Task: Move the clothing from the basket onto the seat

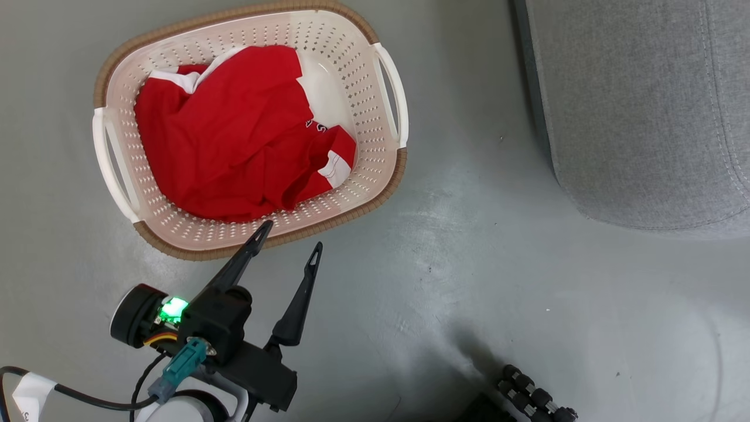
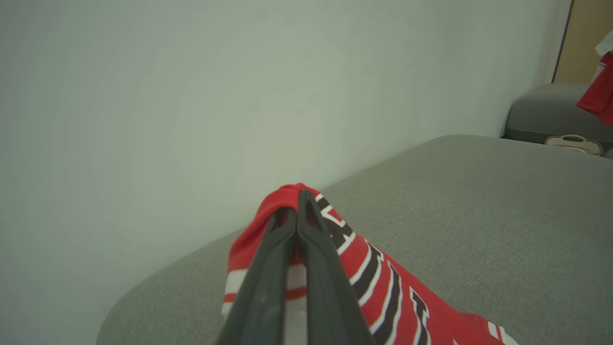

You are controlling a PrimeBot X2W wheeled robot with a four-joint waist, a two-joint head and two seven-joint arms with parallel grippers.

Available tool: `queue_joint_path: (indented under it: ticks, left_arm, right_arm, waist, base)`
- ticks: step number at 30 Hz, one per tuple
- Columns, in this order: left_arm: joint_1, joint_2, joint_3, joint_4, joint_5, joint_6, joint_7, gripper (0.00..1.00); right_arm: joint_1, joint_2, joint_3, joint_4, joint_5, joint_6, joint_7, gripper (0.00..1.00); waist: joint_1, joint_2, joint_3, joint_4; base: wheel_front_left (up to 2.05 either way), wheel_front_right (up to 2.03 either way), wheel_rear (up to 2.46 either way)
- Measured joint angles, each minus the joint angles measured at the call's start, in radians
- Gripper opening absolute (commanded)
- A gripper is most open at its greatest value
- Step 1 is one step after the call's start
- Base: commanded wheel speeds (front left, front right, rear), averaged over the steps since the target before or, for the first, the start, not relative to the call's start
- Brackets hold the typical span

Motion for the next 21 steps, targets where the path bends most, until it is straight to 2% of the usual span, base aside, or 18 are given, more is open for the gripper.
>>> queue_joint_path:
  ticks: [7,9,10,11,12,13,21]
  left_arm:
    - [-0.005,-0.009,-0.004,-0.004,0.0,0.007,0.0,1.0]
    - [-0.014,-0.013,-0.005,-0.004,0.0,0.007,0.0,1.0]
    - [-0.02,-0.015,-0.005,-0.004,0.0,0.007,0.0,1.0]
    - [-0.024,-0.017,-0.005,-0.004,0.0,0.007,0.0,1.0]
    - [-0.026,-0.019,-0.005,-0.003,0.0,0.007,0.0,1.0]
    - [-0.028,-0.023,-0.007,-0.001,0.0,0.007,0.0,1.0]
    - [-0.047,-0.055,-0.01,0.032,-0.002,0.007,-0.022,1.0]
  right_arm:
    - [-0.014,0.018,0.017,0.022,-0.037,0.0,0.0,0.0]
    - [-0.014,0.028,0.023,0.03,-0.042,0.0,0.0,0.35]
    - [-0.014,0.031,0.027,0.034,-0.045,0.0,0.0,0.44]
    - [-0.014,0.031,0.03,0.036,-0.051,0.0,0.0,0.77]
    - [-0.014,0.031,0.03,0.039,-0.057,0.0,0.0,0.77]
    - [-0.014,0.031,0.033,0.041,-0.063,0.0,0.0,1.0]
    - [0.008,0.068,0.104,0.025,-0.123,0.003,0.0,1.0]
  waist:
    - [0.0,0.0,0.011,0.007]
    - [0.0,0.0,0.013,0.01]
    - [0.0,0.0,0.014,0.011]
    - [0.0,0.0,0.014,0.012]
    - [0.0,0.0,0.014,0.013]
    - [0.0,0.0,0.013,0.014]
    - [-0.0001,0.0,-0.015,0.021]
  base:
    - [0.0,0.0,0.0]
    - [0.0,0.0,0.0]
    - [0.0,0.0,0.0]
    - [0.0,0.0,0.0]
    - [0.0,0.0,0.0]
    - [0.0,0.0,0.0]
    - [0.0,0.0,0.0]
